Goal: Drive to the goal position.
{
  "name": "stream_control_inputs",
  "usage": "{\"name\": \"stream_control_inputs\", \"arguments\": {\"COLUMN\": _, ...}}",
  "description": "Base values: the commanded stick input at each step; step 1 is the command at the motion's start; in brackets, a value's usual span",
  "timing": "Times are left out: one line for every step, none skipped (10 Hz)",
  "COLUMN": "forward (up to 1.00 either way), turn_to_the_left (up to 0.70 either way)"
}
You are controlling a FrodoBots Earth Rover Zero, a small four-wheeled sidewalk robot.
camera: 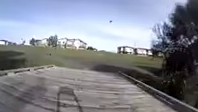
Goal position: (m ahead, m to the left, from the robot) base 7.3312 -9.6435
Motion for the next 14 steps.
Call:
{"name": "stream_control_inputs", "arguments": {"forward": 1.0, "turn_to_the_left": 0.0}}
{"name": "stream_control_inputs", "arguments": {"forward": 1.0, "turn_to_the_left": 0.27}}
{"name": "stream_control_inputs", "arguments": {"forward": 1.0, "turn_to_the_left": 0.09}}
{"name": "stream_control_inputs", "arguments": {"forward": 1.0, "turn_to_the_left": 0.0}}
{"name": "stream_control_inputs", "arguments": {"forward": 1.0, "turn_to_the_left": 0.0}}
{"name": "stream_control_inputs", "arguments": {"forward": 1.0, "turn_to_the_left": 0.0}}
{"name": "stream_control_inputs", "arguments": {"forward": 1.0, "turn_to_the_left": 0.0}}
{"name": "stream_control_inputs", "arguments": {"forward": 1.0, "turn_to_the_left": 0.0}}
{"name": "stream_control_inputs", "arguments": {"forward": 1.0, "turn_to_the_left": 0.0}}
{"name": "stream_control_inputs", "arguments": {"forward": 1.0, "turn_to_the_left": 0.0}}
{"name": "stream_control_inputs", "arguments": {"forward": 1.0, "turn_to_the_left": 0.0}}
{"name": "stream_control_inputs", "arguments": {"forward": 1.0, "turn_to_the_left": 0.0}}
{"name": "stream_control_inputs", "arguments": {"forward": 1.0, "turn_to_the_left": 0.0}}
{"name": "stream_control_inputs", "arguments": {"forward": 1.0, "turn_to_the_left": 0.0}}
